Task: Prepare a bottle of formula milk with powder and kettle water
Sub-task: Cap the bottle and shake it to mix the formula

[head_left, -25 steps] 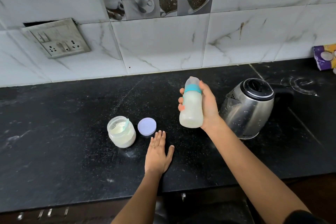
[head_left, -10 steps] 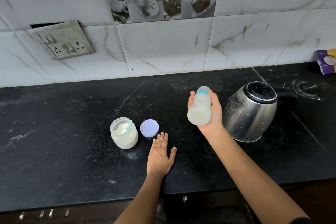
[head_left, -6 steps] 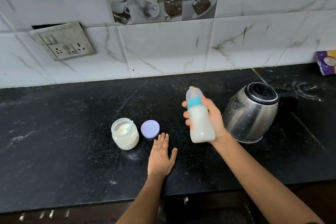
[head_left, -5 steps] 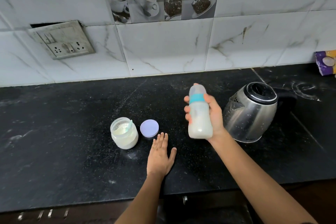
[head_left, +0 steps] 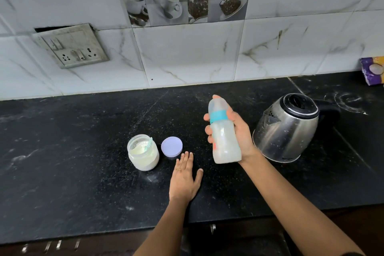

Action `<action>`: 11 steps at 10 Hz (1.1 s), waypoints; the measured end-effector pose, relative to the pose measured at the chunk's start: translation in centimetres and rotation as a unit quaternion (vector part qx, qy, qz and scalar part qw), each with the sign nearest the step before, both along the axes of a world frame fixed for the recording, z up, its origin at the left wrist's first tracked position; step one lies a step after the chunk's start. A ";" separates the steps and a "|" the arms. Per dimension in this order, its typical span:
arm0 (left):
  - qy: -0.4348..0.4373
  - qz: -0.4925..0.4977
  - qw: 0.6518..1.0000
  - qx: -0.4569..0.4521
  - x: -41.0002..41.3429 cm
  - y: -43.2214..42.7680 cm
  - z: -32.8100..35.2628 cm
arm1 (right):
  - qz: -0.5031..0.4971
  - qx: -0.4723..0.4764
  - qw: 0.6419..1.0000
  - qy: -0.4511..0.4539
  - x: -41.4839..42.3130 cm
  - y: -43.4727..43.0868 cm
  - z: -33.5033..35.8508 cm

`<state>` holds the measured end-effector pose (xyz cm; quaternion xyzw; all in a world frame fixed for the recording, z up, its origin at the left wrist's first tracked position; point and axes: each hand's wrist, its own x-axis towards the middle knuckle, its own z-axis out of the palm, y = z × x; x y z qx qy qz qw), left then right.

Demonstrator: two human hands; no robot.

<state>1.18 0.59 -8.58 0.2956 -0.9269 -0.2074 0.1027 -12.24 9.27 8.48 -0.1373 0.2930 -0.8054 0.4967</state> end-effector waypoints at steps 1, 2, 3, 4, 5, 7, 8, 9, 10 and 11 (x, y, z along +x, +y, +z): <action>0.002 -0.001 1.000 -0.001 -0.1 0.0 0.1 | -0.025 -0.017 0.998 -0.060 0.0 -0.5 0.5; -0.003 -0.002 1.000 0.002 0.0 0.0 0.1 | -0.039 -0.035 0.985 -0.163 -0.9 -0.9 -0.2; -0.005 -0.002 1.000 0.003 0.0 -0.1 0.0 | 0.019 0.000 1.000 -0.017 -0.8 -0.5 -0.5; -0.003 -0.001 1.000 0.004 0.0 0.0 0.1 | -0.019 -0.014 0.995 -0.096 -1.1 -1.0 -0.6; -0.002 -0.001 1.000 0.008 0.0 0.0 0.2 | 0.005 -0.021 0.993 -0.116 -1.4 -1.2 -1.2; -0.005 -0.003 1.000 0.006 -0.1 0.0 0.2 | 0.009 0.030 0.992 -0.119 -1.3 -1.5 -2.8; -0.008 -0.002 1.000 0.010 0.0 -0.1 0.2 | 0.065 0.013 0.994 -0.092 -0.9 -1.4 -2.9; -0.009 -0.005 1.000 0.007 0.0 -0.1 0.2 | 0.037 0.013 0.992 -0.124 -1.2 -1.2 -3.4; -0.009 -0.001 1.000 0.009 0.0 0.0 0.2 | 0.071 -0.004 0.989 -0.131 -1.3 -0.9 -3.4; -0.007 -0.001 1.000 0.008 0.0 -0.1 0.1 | 0.065 0.014 0.995 -0.078 -0.9 -0.9 -2.9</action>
